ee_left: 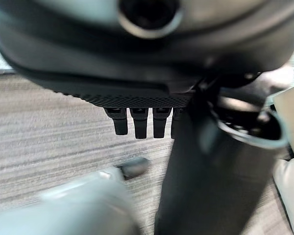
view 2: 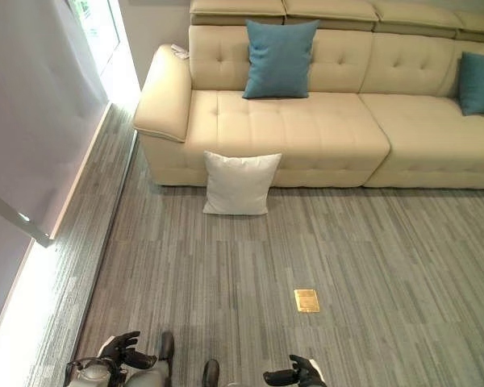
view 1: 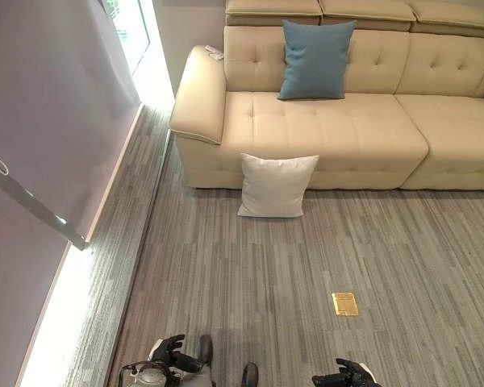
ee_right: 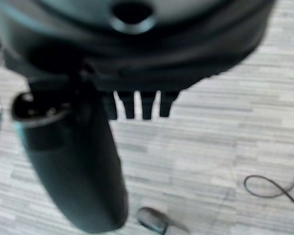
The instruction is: Pick up all the scattered cushions and arrange them neatly on the sofa.
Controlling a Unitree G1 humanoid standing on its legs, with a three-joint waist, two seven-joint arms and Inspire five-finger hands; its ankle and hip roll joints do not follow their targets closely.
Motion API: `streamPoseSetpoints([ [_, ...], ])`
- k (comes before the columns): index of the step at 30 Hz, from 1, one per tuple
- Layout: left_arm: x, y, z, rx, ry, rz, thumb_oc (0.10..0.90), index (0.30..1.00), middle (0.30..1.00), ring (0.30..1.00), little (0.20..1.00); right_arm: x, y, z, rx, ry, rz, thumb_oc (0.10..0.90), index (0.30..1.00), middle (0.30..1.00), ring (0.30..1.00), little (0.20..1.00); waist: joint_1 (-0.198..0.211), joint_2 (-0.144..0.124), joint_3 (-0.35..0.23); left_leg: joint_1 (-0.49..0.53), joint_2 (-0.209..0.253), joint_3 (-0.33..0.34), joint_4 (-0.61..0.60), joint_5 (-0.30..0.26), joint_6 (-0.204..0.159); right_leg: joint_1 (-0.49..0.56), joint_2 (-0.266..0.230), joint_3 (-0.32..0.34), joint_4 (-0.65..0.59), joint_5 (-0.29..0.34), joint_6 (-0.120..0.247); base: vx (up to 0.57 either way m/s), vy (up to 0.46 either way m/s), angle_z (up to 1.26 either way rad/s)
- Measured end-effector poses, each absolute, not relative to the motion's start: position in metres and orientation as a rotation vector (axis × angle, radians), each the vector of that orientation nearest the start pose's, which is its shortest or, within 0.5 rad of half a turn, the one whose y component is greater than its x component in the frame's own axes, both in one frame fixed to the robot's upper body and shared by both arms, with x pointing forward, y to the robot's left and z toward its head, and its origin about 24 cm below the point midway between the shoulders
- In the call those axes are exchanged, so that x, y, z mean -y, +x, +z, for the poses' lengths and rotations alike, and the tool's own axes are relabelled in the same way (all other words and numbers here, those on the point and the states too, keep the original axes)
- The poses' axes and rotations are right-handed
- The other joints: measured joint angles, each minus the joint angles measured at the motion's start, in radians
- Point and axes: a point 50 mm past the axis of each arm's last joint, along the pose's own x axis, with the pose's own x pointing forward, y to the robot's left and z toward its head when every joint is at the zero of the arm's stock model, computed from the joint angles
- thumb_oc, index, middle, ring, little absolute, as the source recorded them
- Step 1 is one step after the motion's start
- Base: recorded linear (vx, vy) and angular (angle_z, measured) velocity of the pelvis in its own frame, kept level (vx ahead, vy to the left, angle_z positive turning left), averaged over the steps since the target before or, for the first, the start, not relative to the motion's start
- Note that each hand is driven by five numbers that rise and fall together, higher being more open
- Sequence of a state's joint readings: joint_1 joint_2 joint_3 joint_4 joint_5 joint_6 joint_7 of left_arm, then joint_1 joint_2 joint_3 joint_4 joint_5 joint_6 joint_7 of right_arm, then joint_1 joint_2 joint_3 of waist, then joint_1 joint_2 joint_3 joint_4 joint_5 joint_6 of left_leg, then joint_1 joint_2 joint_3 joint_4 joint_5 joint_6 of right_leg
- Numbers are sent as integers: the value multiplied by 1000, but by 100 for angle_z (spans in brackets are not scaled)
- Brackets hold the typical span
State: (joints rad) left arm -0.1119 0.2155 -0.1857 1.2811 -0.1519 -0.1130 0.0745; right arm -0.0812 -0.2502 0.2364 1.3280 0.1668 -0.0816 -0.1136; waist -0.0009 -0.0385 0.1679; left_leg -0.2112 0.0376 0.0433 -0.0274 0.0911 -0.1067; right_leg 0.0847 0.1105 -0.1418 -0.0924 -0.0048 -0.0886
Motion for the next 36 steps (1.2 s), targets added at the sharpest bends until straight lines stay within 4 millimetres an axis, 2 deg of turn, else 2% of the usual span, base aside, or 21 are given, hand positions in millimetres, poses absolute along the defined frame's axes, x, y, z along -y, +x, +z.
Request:
streamPoseSetpoints([
  [2,-222,127,-154,-1068,205,134,800,900,900,900,900,240,100,-158,-1176,-306,-159,800,900,900,900,900,13,6,-6,23,-12,2,16,14,22,33,1,29,1,-6,-4,231,116,-70],
  [4,-222,122,-156,-1089,205,133,800,900,900,900,900,243,90,-160,-1203,-312,-164,800,900,900,900,900,4,14,-31,46,-30,-3,36,61,95,63,-4,55,2,-38,26,264,162,-40],
  [5,-223,120,-156,-1099,207,136,800,900,900,900,900,242,84,-161,-1223,-310,-163,800,900,900,900,900,2,2,-39,73,-45,6,19,60,122,78,-22,67,3,-50,45,122,80,-24],
  [7,-223,116,-158,-1118,215,130,800,900,900,900,900,243,74,-163,-1244,-307,-165,800,900,900,900,900,-17,-2,-42,105,-57,11,-2,58,151,71,-36,68,63,-81,88,133,112,-8],
  [8,-224,115,-158,-1124,234,114,800,900,900,900,900,240,72,-164,-1248,-299,-161,800,900,900,900,900,-15,-1,-42,137,-59,8,-14,39,175,27,-49,69,200,-136,137,133,141,-2],
  [10,-227,118,-156,-1118,269,96,800,900,900,900,900,236,80,-163,-1229,-295,-149,800,900,900,900,900,-13,-4,-44,175,-74,19,-16,-4,197,-122,-86,65,561,-201,171,169,186,-15],
  [12,-231,119,-155,-1120,282,97,800,900,900,900,900,233,101,-159,-1163,-297,-135,800,900,900,900,900,-13,-7,-31,219,-105,33,-14,-48,242,-287,-164,32,917,-135,232,233,153,-21],
  [13,-230,117,-156,-1127,281,98,800,900,900,900,900,236,111,-155,-1116,-295,-151,800,900,900,900,900,-15,4,-16,249,-112,38,-18,-61,258,-335,-210,-17,998,-151,224,248,26,-30],
  [14,-232,111,-157,-1141,279,105,800,900,900,900,900,246,118,-150,-1093,-335,-154,800,900,900,900,900,-12,18,-18,284,-118,55,-48,-76,252,-387,-253,-59,899,-191,205,348,-41,-21],
  [15,-237,109,-157,-1153,289,114,800,900,900,900,900,246,122,-149,-1086,-336,-150,800,900,900,900,900,-11,15,-19,307,-118,51,-55,-96,231,-412,-255,-77,688,-186,188,440,-92,-24],
  [17,-239,102,-159,-1190,303,116,800,900,900,900,900,242,119,-151,-1094,-328,-136,800,900,900,900,900,-18,5,-14,341,-117,51,-37,-158,194,-433,-216,-97,387,-118,134,530,-152,-13],
  [18,-239,100,-159,-1198,305,114,800,900,900,900,900,238,115,-153,-1107,-321,-127,800,900,900,900,900,-26,-5,-12,358,-113,47,-12,-200,181,-445,-186,-80,270,-65,143,450,-177,12],
  [20,-239,98,-160,-1204,314,105,800,900,900,900,900,234,104,-157,-1139,-309,-123,800,900,900,900,900,-49,-12,-9,400,-107,20,-9,-223,163,-439,-163,-49,221,-5,133,310,-158,49],
  [22,-234,94,-162,-1210,305,96,800,900,900,900,900,235,82,-162,-1200,-303,-124,800,900,900,900,900,-48,-3,-12,468,-89,-12,-10,-251,134,-390,-148,-43,233,70,71,153,-113,63],
  [23,-229,92,-163,-1210,293,86,800,900,900,900,900,234,68,-165,-1243,-292,-117,800,900,900,900,900,-47,3,-23,476,-71,-27,83,-271,100,-323,-131,-45,208,144,25,117,-191,46],
  [24,-226,92,-164,-1209,287,81,800,900,900,900,900,235,67,-165,-1246,-292,-119,800,900,900,900,900,-38,6,-27,451,-60,-24,155,-269,90,-292,-119,-45,179,141,19,140,-238,27],
  [27,-229,105,-160,-1161,266,110,800,900,900,900,900,235,94,-159,-1159,-297,-117,800,900,900,900,900,-28,-7,-26,222,-33,-22,596,-275,26,-215,-97,-43,73,159,-25,72,-124,-6],
  [30,-229,122,-155,-1113,271,107,800,900,900,900,900,235,115,-154,-1105,-301,-113,800,900,900,900,900,-26,-22,-13,106,-9,-21,680,-261,15,-137,-78,-40,38,109,-66,197,-73,-4],
  [33,-228,138,-149,-1058,280,91,800,900,900,900,900,235,118,-153,-1097,-314,-104,800,900,900,900,900,-14,-60,5,52,-2,6,486,-258,22,-65,-77,-37,-2,81,-48,254,8,0],
  [34,-226,140,-149,-1046,283,79,800,900,900,900,900,236,118,-153,-1100,-319,-105,800,900,900,900,900,-16,-61,10,39,-6,9,334,-223,32,-50,-76,-40,-3,65,-34,143,21,-2],
  [36,-225,141,-148,-1042,290,70,800,900,900,900,900,239,113,-154,-1122,-325,-111,800,900,900,900,900,-20,-56,14,33,-12,6,210,-147,25,-31,-70,-43,2,61,-23,180,41,-4],
])
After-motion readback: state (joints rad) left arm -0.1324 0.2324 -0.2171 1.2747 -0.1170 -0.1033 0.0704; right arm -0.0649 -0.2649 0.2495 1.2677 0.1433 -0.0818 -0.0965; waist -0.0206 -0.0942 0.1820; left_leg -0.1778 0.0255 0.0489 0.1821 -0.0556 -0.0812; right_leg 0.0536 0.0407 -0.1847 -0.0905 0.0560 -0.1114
